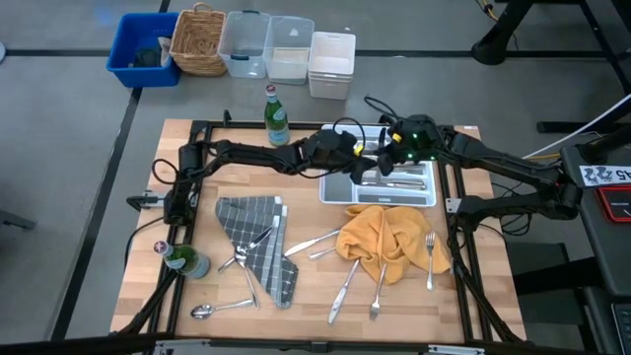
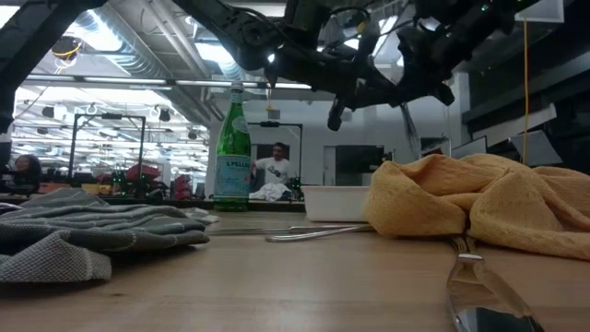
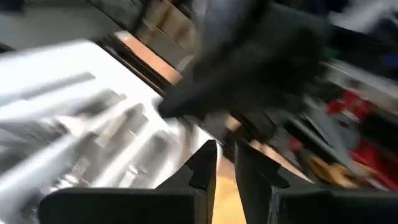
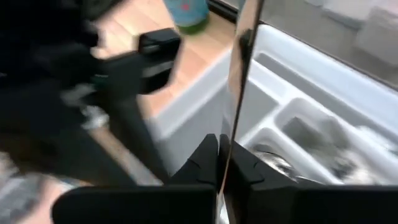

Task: Sort silverware
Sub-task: Put the silver knife into the cutlery tray

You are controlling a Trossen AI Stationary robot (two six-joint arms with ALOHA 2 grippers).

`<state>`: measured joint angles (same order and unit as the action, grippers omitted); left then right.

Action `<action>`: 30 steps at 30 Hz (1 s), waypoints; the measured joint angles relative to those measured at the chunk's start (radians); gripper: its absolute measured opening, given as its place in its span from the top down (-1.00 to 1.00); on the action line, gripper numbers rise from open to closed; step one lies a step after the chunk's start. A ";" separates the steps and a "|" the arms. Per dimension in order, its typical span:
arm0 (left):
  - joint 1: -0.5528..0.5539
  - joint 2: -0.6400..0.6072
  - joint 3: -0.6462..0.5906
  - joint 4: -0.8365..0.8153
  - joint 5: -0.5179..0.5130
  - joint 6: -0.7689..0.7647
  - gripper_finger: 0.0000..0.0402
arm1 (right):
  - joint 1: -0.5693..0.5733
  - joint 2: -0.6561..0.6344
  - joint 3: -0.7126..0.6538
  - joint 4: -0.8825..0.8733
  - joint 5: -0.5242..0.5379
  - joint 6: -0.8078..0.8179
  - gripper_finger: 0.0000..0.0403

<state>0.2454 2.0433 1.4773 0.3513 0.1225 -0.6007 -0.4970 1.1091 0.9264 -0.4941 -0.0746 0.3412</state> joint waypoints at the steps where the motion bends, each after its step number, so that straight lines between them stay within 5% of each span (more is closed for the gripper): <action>1: 0.010 -0.001 0.000 -0.011 0.042 -0.023 0.78 | -0.001 0.000 0.000 -0.019 0.022 -0.033 0.97; 9: 0.075 -0.005 0.000 -0.035 0.275 -0.060 0.78 | -0.001 0.000 0.000 -0.208 0.172 -0.355 0.97; 18: 0.063 -0.044 0.000 -0.062 0.279 0.084 0.78 | 0.000 0.015 -0.043 -0.256 0.173 -0.560 0.97; 30: 0.064 -0.253 0.000 -0.529 0.216 0.438 0.78 | -0.001 0.022 -0.179 -0.229 0.159 -0.586 0.96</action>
<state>0.3098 1.7907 1.4776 -0.1774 0.3382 -0.1625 -0.4976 1.1313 0.7471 -0.7235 0.0848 -0.2451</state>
